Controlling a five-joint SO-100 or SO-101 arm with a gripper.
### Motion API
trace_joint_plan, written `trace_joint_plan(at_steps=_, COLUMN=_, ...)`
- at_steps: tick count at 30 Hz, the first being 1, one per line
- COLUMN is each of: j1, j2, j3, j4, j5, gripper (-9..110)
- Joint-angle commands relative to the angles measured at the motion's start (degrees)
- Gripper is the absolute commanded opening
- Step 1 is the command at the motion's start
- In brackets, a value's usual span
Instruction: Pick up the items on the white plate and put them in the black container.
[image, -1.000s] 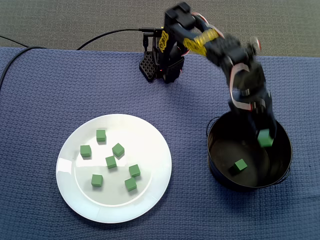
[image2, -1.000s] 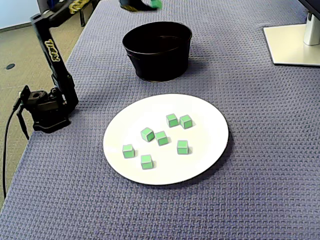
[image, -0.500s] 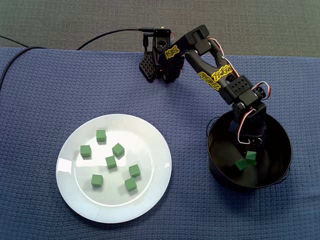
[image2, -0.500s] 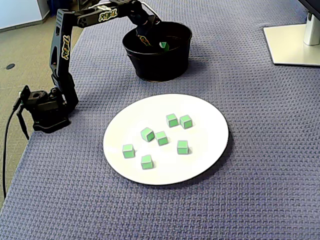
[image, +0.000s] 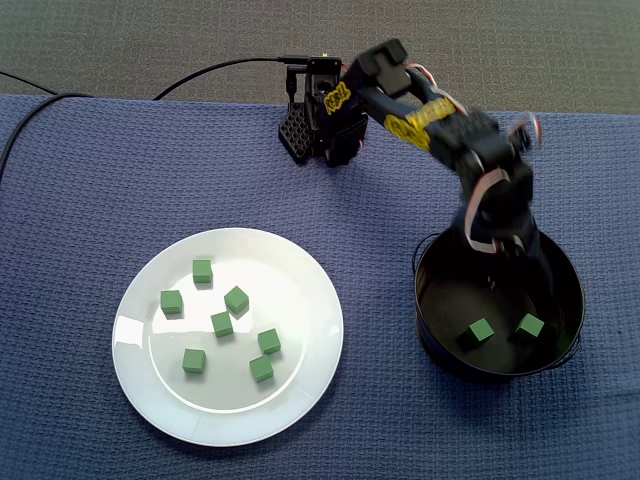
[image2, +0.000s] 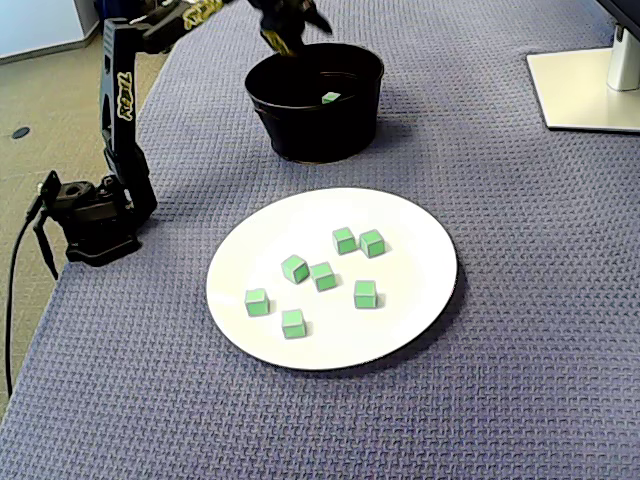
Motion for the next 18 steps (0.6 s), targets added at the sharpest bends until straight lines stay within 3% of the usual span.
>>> trace_joint_plan(at_steps=1, j1=7.0, j2=11.3, j3=-10.4, j4=7.9, j5=1.6, gripper=24)
trace_joint_plan(at_steps=9, j1=35.0, j2=32.6, j3=9.1, j4=12.0, j5=7.5, gripper=24)
trace_joint_plan(at_steps=15, j1=56.1, j2=37.5, j3=24.5, j4=17.8, j5=-1.1, gripper=21)
trace_joint_plan(at_steps=18, j1=63.2, j2=32.6, j3=29.6, j4=14.0, j5=-4.8, gripper=20)
